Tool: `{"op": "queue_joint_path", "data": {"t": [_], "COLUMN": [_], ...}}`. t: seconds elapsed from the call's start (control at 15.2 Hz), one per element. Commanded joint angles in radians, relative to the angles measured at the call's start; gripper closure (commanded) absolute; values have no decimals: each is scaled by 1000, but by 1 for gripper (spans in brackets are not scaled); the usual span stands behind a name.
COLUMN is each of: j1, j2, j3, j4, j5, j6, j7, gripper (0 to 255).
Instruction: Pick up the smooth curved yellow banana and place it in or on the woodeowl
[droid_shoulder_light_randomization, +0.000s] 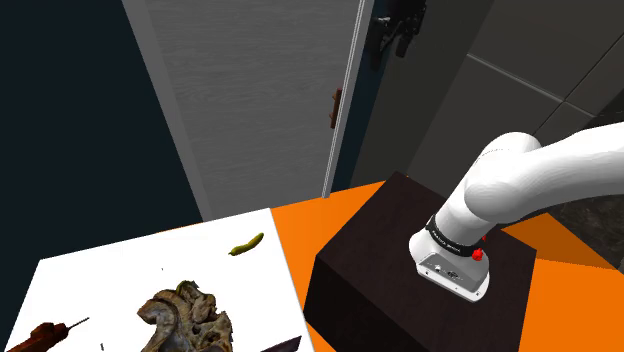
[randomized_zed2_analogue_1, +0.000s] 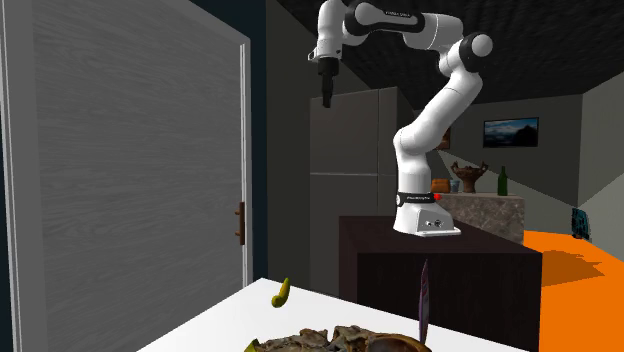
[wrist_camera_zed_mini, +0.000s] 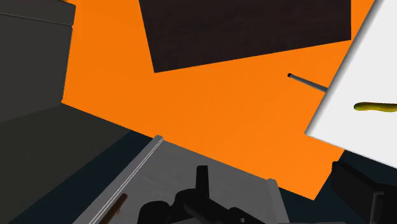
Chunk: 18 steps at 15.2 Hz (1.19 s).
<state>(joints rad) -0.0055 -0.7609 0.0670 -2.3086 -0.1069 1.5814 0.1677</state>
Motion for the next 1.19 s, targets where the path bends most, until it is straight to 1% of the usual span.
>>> {"op": "queue_joint_path", "data": {"t": [0.0,0.53,1.12], "j1": [0,75,146], "j2": [0,191,444], "j3": [0,30,81], "j4": [0,-56,-56], "j5": [0,-3,-26], "j6": [0,230,464], "j7": [0,-102,-201], "gripper": [0,0,0]}}
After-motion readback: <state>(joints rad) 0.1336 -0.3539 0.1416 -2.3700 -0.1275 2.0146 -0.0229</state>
